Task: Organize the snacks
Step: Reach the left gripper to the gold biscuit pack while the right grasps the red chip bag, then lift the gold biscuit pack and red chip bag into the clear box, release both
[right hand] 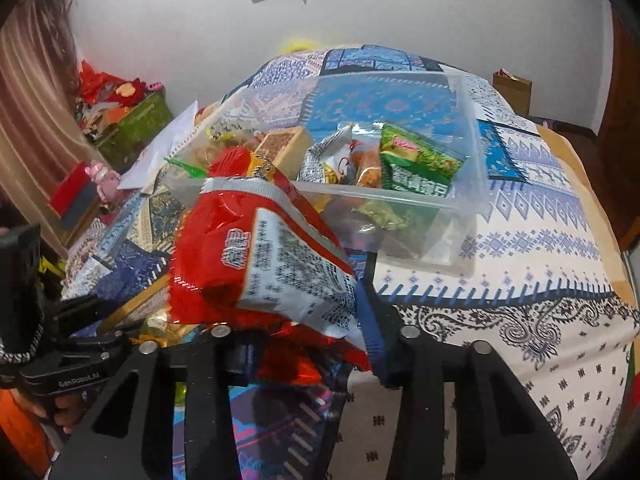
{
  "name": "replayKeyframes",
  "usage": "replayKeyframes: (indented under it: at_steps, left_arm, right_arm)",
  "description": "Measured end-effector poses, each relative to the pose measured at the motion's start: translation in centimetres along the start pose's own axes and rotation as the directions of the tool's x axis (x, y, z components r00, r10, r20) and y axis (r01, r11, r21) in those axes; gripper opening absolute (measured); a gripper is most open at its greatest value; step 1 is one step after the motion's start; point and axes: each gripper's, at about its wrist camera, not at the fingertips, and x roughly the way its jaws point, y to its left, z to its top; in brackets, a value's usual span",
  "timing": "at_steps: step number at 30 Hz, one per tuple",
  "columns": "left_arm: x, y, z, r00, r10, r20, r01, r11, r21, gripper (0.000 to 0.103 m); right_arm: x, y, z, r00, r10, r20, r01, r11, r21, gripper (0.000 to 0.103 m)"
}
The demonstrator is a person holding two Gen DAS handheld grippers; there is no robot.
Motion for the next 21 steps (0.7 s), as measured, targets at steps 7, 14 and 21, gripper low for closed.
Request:
replayKeyframes:
  at_steps: [7,14,21]
  left_arm:
    - [0.6,-0.9,-0.9,0.998,0.065,0.011,-0.066,0.996,0.054,0.047]
    - [-0.7,-1.0,-0.8,0.997,0.058,0.051,-0.060,0.997,0.042,0.038]
    - [-3.8,-0.6,0.6,0.988,0.083,0.128,-0.086,0.996,0.018,0.038]
  right_arm:
    - [-1.9,-0.1,-0.4,1.000,-0.001,0.032,0.001,1.000,0.007,0.030]
    - [-3.5,-0.4,-0.4,0.998,0.005,0.061,-0.007,0.999,0.036,0.025]
    - [-5.4,-0.2,0.4,0.994,0.006,0.112,-0.008,1.000,0.017,0.021]
